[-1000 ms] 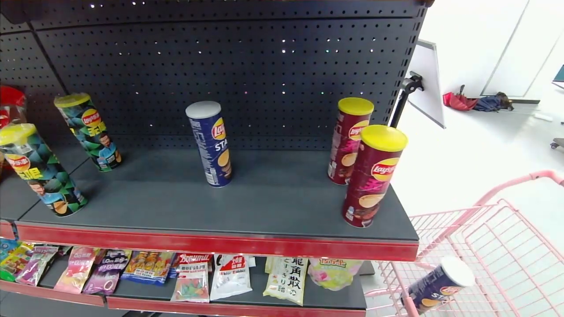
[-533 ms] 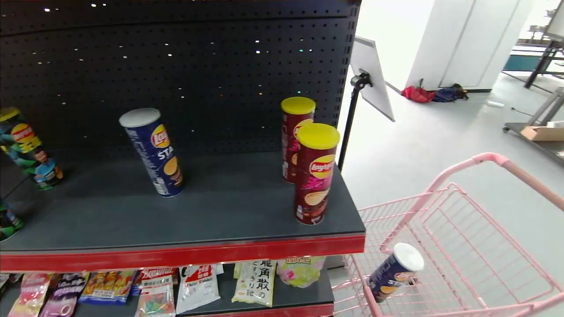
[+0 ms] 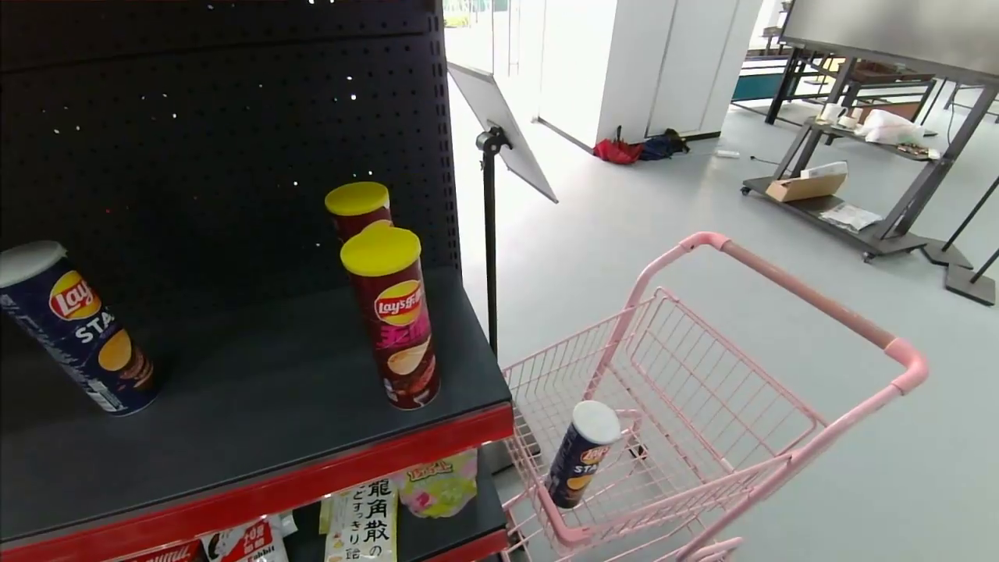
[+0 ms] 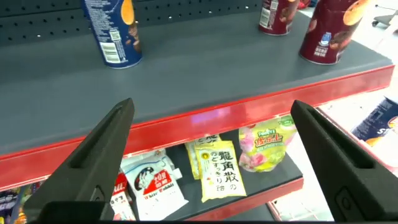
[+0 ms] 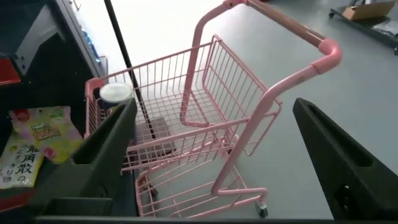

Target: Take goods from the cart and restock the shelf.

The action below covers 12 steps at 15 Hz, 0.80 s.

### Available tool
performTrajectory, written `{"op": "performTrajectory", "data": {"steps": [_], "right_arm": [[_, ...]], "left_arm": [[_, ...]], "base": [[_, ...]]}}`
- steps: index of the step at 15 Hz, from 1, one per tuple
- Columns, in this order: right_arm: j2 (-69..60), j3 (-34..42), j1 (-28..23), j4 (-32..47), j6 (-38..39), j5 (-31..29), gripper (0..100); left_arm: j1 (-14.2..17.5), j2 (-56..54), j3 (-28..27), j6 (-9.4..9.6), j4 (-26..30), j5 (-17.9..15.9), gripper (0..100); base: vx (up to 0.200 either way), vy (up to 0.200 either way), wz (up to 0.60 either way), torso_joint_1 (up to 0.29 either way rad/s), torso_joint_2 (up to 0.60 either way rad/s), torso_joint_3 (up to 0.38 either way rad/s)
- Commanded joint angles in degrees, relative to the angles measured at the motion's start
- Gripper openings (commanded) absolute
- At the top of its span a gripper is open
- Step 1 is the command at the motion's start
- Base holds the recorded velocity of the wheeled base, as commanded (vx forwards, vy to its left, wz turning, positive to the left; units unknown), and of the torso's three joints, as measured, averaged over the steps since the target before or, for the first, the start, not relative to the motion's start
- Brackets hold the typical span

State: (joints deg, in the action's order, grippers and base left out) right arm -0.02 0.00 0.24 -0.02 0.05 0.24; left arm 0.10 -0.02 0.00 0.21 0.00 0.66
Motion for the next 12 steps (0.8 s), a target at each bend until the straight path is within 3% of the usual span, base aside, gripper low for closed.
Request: {"op": "performTrajectory", "data": {"steps": [1,12], "right_arm": [[0.0,0.0,0.0,-0.1,0.0,0.0,100],[0.0,0.0,0.0,-0.1,0.1,-0.1,100]], "left_arm": [[0.0,0.0,0.0,-0.03,0.0,0.0,100],[0.0,0.0,0.0,-0.03,0.0,0.0,100]], "base": [[0.0,0.0,0.0,0.0,0.0,0.0],[0.0,0.0,0.0,-0.138,0.34,0.2]]}}
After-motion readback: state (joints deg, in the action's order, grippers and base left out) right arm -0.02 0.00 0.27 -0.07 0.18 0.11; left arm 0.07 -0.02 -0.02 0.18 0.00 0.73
